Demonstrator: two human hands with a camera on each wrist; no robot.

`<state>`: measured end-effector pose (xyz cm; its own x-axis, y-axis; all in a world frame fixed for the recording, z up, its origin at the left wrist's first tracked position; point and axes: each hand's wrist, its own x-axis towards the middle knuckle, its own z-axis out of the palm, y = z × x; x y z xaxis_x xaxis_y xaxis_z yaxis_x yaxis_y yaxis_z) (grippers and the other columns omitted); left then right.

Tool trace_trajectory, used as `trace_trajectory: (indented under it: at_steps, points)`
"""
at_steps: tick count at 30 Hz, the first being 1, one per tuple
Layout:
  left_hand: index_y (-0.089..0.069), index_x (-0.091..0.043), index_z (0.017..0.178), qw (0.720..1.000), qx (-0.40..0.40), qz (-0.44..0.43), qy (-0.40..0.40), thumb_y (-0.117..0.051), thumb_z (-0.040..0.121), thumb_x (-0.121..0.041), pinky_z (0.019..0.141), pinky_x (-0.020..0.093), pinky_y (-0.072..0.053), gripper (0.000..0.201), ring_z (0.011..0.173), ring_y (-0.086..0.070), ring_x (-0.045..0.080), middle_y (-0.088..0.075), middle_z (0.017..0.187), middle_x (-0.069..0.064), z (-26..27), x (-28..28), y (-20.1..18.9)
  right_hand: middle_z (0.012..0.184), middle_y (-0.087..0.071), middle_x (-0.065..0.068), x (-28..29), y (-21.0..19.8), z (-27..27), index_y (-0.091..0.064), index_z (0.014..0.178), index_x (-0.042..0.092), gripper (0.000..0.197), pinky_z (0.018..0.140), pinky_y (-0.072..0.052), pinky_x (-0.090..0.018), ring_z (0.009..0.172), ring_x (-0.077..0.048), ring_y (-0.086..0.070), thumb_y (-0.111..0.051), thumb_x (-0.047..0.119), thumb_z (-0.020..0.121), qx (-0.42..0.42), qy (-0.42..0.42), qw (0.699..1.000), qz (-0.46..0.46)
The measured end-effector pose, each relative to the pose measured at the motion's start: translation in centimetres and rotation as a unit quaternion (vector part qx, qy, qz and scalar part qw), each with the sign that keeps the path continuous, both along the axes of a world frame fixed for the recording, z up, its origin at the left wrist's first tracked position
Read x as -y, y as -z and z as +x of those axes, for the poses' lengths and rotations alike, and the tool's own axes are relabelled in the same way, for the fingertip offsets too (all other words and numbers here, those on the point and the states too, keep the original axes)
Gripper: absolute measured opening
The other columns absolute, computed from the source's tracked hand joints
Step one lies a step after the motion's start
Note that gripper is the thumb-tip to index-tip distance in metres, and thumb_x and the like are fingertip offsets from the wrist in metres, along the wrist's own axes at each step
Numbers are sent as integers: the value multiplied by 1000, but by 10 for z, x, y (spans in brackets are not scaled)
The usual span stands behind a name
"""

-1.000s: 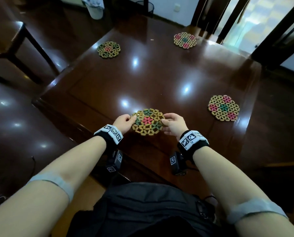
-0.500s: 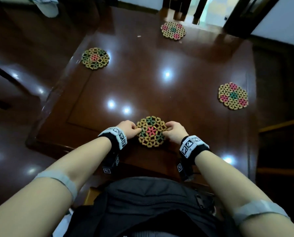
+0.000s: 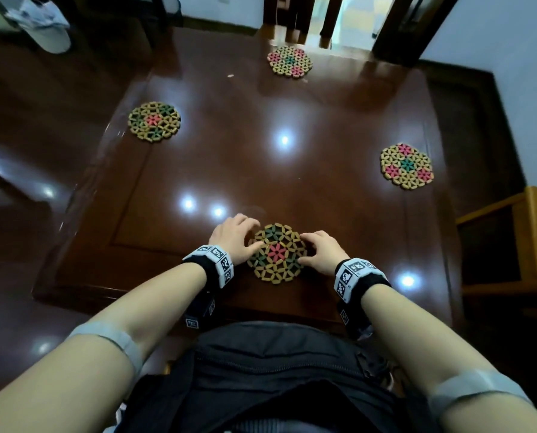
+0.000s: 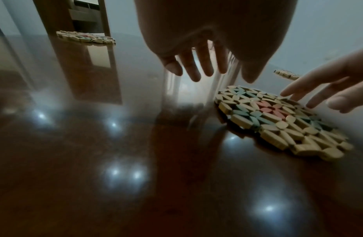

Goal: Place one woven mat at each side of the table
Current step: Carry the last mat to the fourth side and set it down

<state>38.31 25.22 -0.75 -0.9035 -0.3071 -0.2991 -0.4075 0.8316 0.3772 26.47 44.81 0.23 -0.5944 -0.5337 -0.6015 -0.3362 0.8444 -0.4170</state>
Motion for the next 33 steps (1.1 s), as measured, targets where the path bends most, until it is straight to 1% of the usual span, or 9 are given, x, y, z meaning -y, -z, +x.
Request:
trace_trajectory:
  at_steps: [2,5,9,15,21,24,27,30,33]
  points:
    - [-38,-39,140,997,35,-27,60,-58,80,-60,108,39,-29,66,132,-34,23,-36,144,-3,4,-2,3,143,-41,-4,0,3,6,-39,144,25,73,111,-37,-43,134,-25,-37,-73,32,80,-7,-9,1000,1]
    - [-26,-44,145,988,83,-66,113,-59,77,-64,111,41,-23,78,138,-21,23,-23,151,-4,14,-1,8,133,-46,-3,2,8,15,-43,138,31,69,107,-41,-45,129,-25,-42,-75,30,77,-4,-17,1000,-9]
    - [-26,-45,145,988,90,-60,107,-60,76,-64,110,40,-22,79,137,-20,24,-23,150,-5,27,2,13,125,-51,0,5,11,27,-45,132,33,64,101,-45,-45,121,-23,-46,-76,29,76,-13,-27,1000,-7]
    - [-25,-47,145,988,81,-60,118,-59,75,-66,111,41,-22,80,138,-18,24,-22,151,-7,45,3,16,117,-53,3,6,10,40,-46,127,31,62,95,-46,-39,115,-20,-47,-78,31,73,-9,-32,999,0]
    - [-24,-48,145,982,74,-64,159,-58,78,-62,112,41,-20,76,139,-17,24,-19,153,-7,47,3,13,107,-61,6,4,6,47,-55,114,27,47,84,-48,-35,104,-18,-56,-75,42,75,-21,-23,999,15]
    - [-24,-48,145,981,69,-65,172,-58,81,-59,112,42,-21,73,139,-19,24,-20,153,-7,48,3,11,106,-64,6,8,3,48,-56,109,27,40,85,-49,-36,101,-18,-60,-70,48,77,-47,-20,998,34]
    - [-27,-46,145,985,59,-60,153,-58,81,-59,111,41,-22,72,138,-21,23,-23,151,-7,50,4,11,107,-65,4,12,1,48,-58,106,25,38,85,-50,-38,102,-20,-61,-66,51,79,-63,-25,996,59]
    - [-32,-43,144,989,46,-52,127,-58,82,-57,111,39,-22,68,137,-22,22,-26,150,-8,51,6,10,108,-66,1,15,0,48,-60,101,24,33,81,-47,-35,102,-23,-61,-66,49,80,-69,-40,993,84]
    - [-39,-42,140,991,37,-42,118,-63,80,-54,111,38,-22,66,135,-24,22,-28,149,-7,52,8,11,107,-67,-1,16,0,50,-60,97,24,30,76,-47,-34,99,-24,-62,-66,48,81,-68,-47,992,95]
